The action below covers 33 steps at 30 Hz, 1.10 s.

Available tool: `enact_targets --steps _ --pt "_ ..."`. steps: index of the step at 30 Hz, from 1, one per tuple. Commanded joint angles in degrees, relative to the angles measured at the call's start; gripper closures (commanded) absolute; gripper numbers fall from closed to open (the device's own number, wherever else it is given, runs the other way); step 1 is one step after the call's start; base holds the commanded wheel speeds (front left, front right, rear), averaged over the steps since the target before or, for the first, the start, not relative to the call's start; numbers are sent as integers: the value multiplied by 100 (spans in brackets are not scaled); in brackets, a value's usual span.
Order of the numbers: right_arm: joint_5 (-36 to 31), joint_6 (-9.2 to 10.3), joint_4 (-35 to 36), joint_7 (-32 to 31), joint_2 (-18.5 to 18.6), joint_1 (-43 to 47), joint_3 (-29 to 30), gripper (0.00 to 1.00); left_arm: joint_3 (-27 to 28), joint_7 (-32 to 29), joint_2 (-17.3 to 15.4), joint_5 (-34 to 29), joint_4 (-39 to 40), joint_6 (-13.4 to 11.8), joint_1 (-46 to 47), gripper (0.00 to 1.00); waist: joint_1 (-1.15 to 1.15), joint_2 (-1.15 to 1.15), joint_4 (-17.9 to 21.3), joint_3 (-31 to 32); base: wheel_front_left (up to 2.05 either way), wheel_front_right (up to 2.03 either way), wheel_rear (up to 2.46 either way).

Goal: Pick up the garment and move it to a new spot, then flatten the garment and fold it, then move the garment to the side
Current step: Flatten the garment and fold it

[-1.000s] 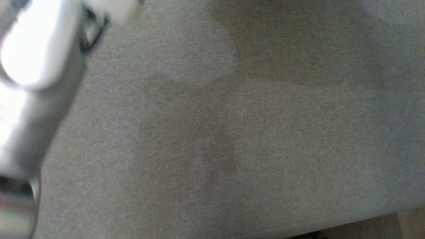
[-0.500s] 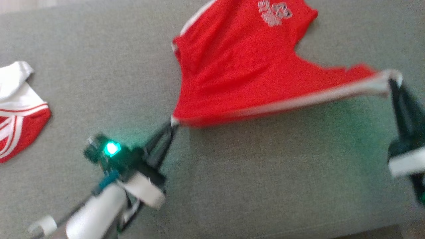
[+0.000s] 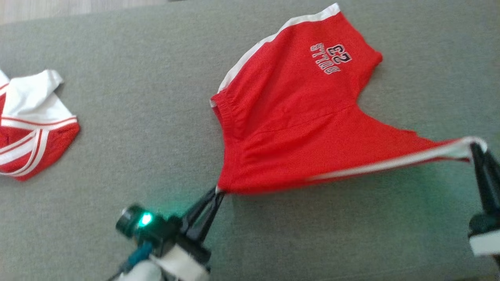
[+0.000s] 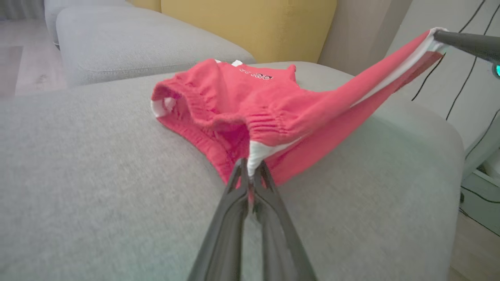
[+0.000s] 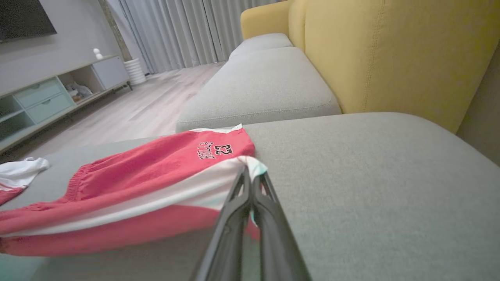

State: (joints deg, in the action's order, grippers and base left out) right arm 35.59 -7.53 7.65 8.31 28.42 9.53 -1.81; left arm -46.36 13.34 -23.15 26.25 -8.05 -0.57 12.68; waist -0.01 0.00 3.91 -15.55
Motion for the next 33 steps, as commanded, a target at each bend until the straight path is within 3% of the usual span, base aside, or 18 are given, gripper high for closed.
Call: enact_targets --steps 1,10,15,18,29,30,31,32,33 --pt "-82 4 192 -82 235 -358 42 100 276 -22 -40 47 192 -17 466 100 1 0 -129 -139 0 0 0" --pt "-63 4 -333 -966 789 -2131 -225 100 447 -608 718 433 -373 227 1887 100 1 0 -688 -600 0 0 0" --pt "2 4 -1003 -1254 1117 -3254 -749 100 540 -696 1011 464 -962 323 2671 80 1 0 -871 -922 0 0 0" --pt "33 4 -1440 -1331 1214 -3856 -1062 100 567 -729 1148 467 -1335 374 3066 100 1 0 -971 -1090 0 0 0" --pt "74 4 -2744 -1084 1215 -5406 -2012 100 482 -481 1459 358 -2293 542 3905 100 1 0 -1170 -1458 0 0 0" --pt "97 4 -2870 -1033 1186 -5514 -2100 72 469 -440 1484 352 -2371 553 3944 100 1 0 -1182 -1477 0 0 0" --pt "128 4 -2967 -969 1159 -5606 -2213 13 458 -390 1508 338 -2442 558 3978 100 1 0 -1194 -1490 0 0 0" --pt "161 4 -3032 -898 1150 -5677 -2355 0 459 -335 1536 339 -2510 558 3996 75 1 0 -1206 -1496 0 0 0" --pt "203 4 -3103 -759 1131 -5737 -2423 0 461 -296 1565 353 -2582 555 3992 0 1 0 -1217 -1497 0 0 0"
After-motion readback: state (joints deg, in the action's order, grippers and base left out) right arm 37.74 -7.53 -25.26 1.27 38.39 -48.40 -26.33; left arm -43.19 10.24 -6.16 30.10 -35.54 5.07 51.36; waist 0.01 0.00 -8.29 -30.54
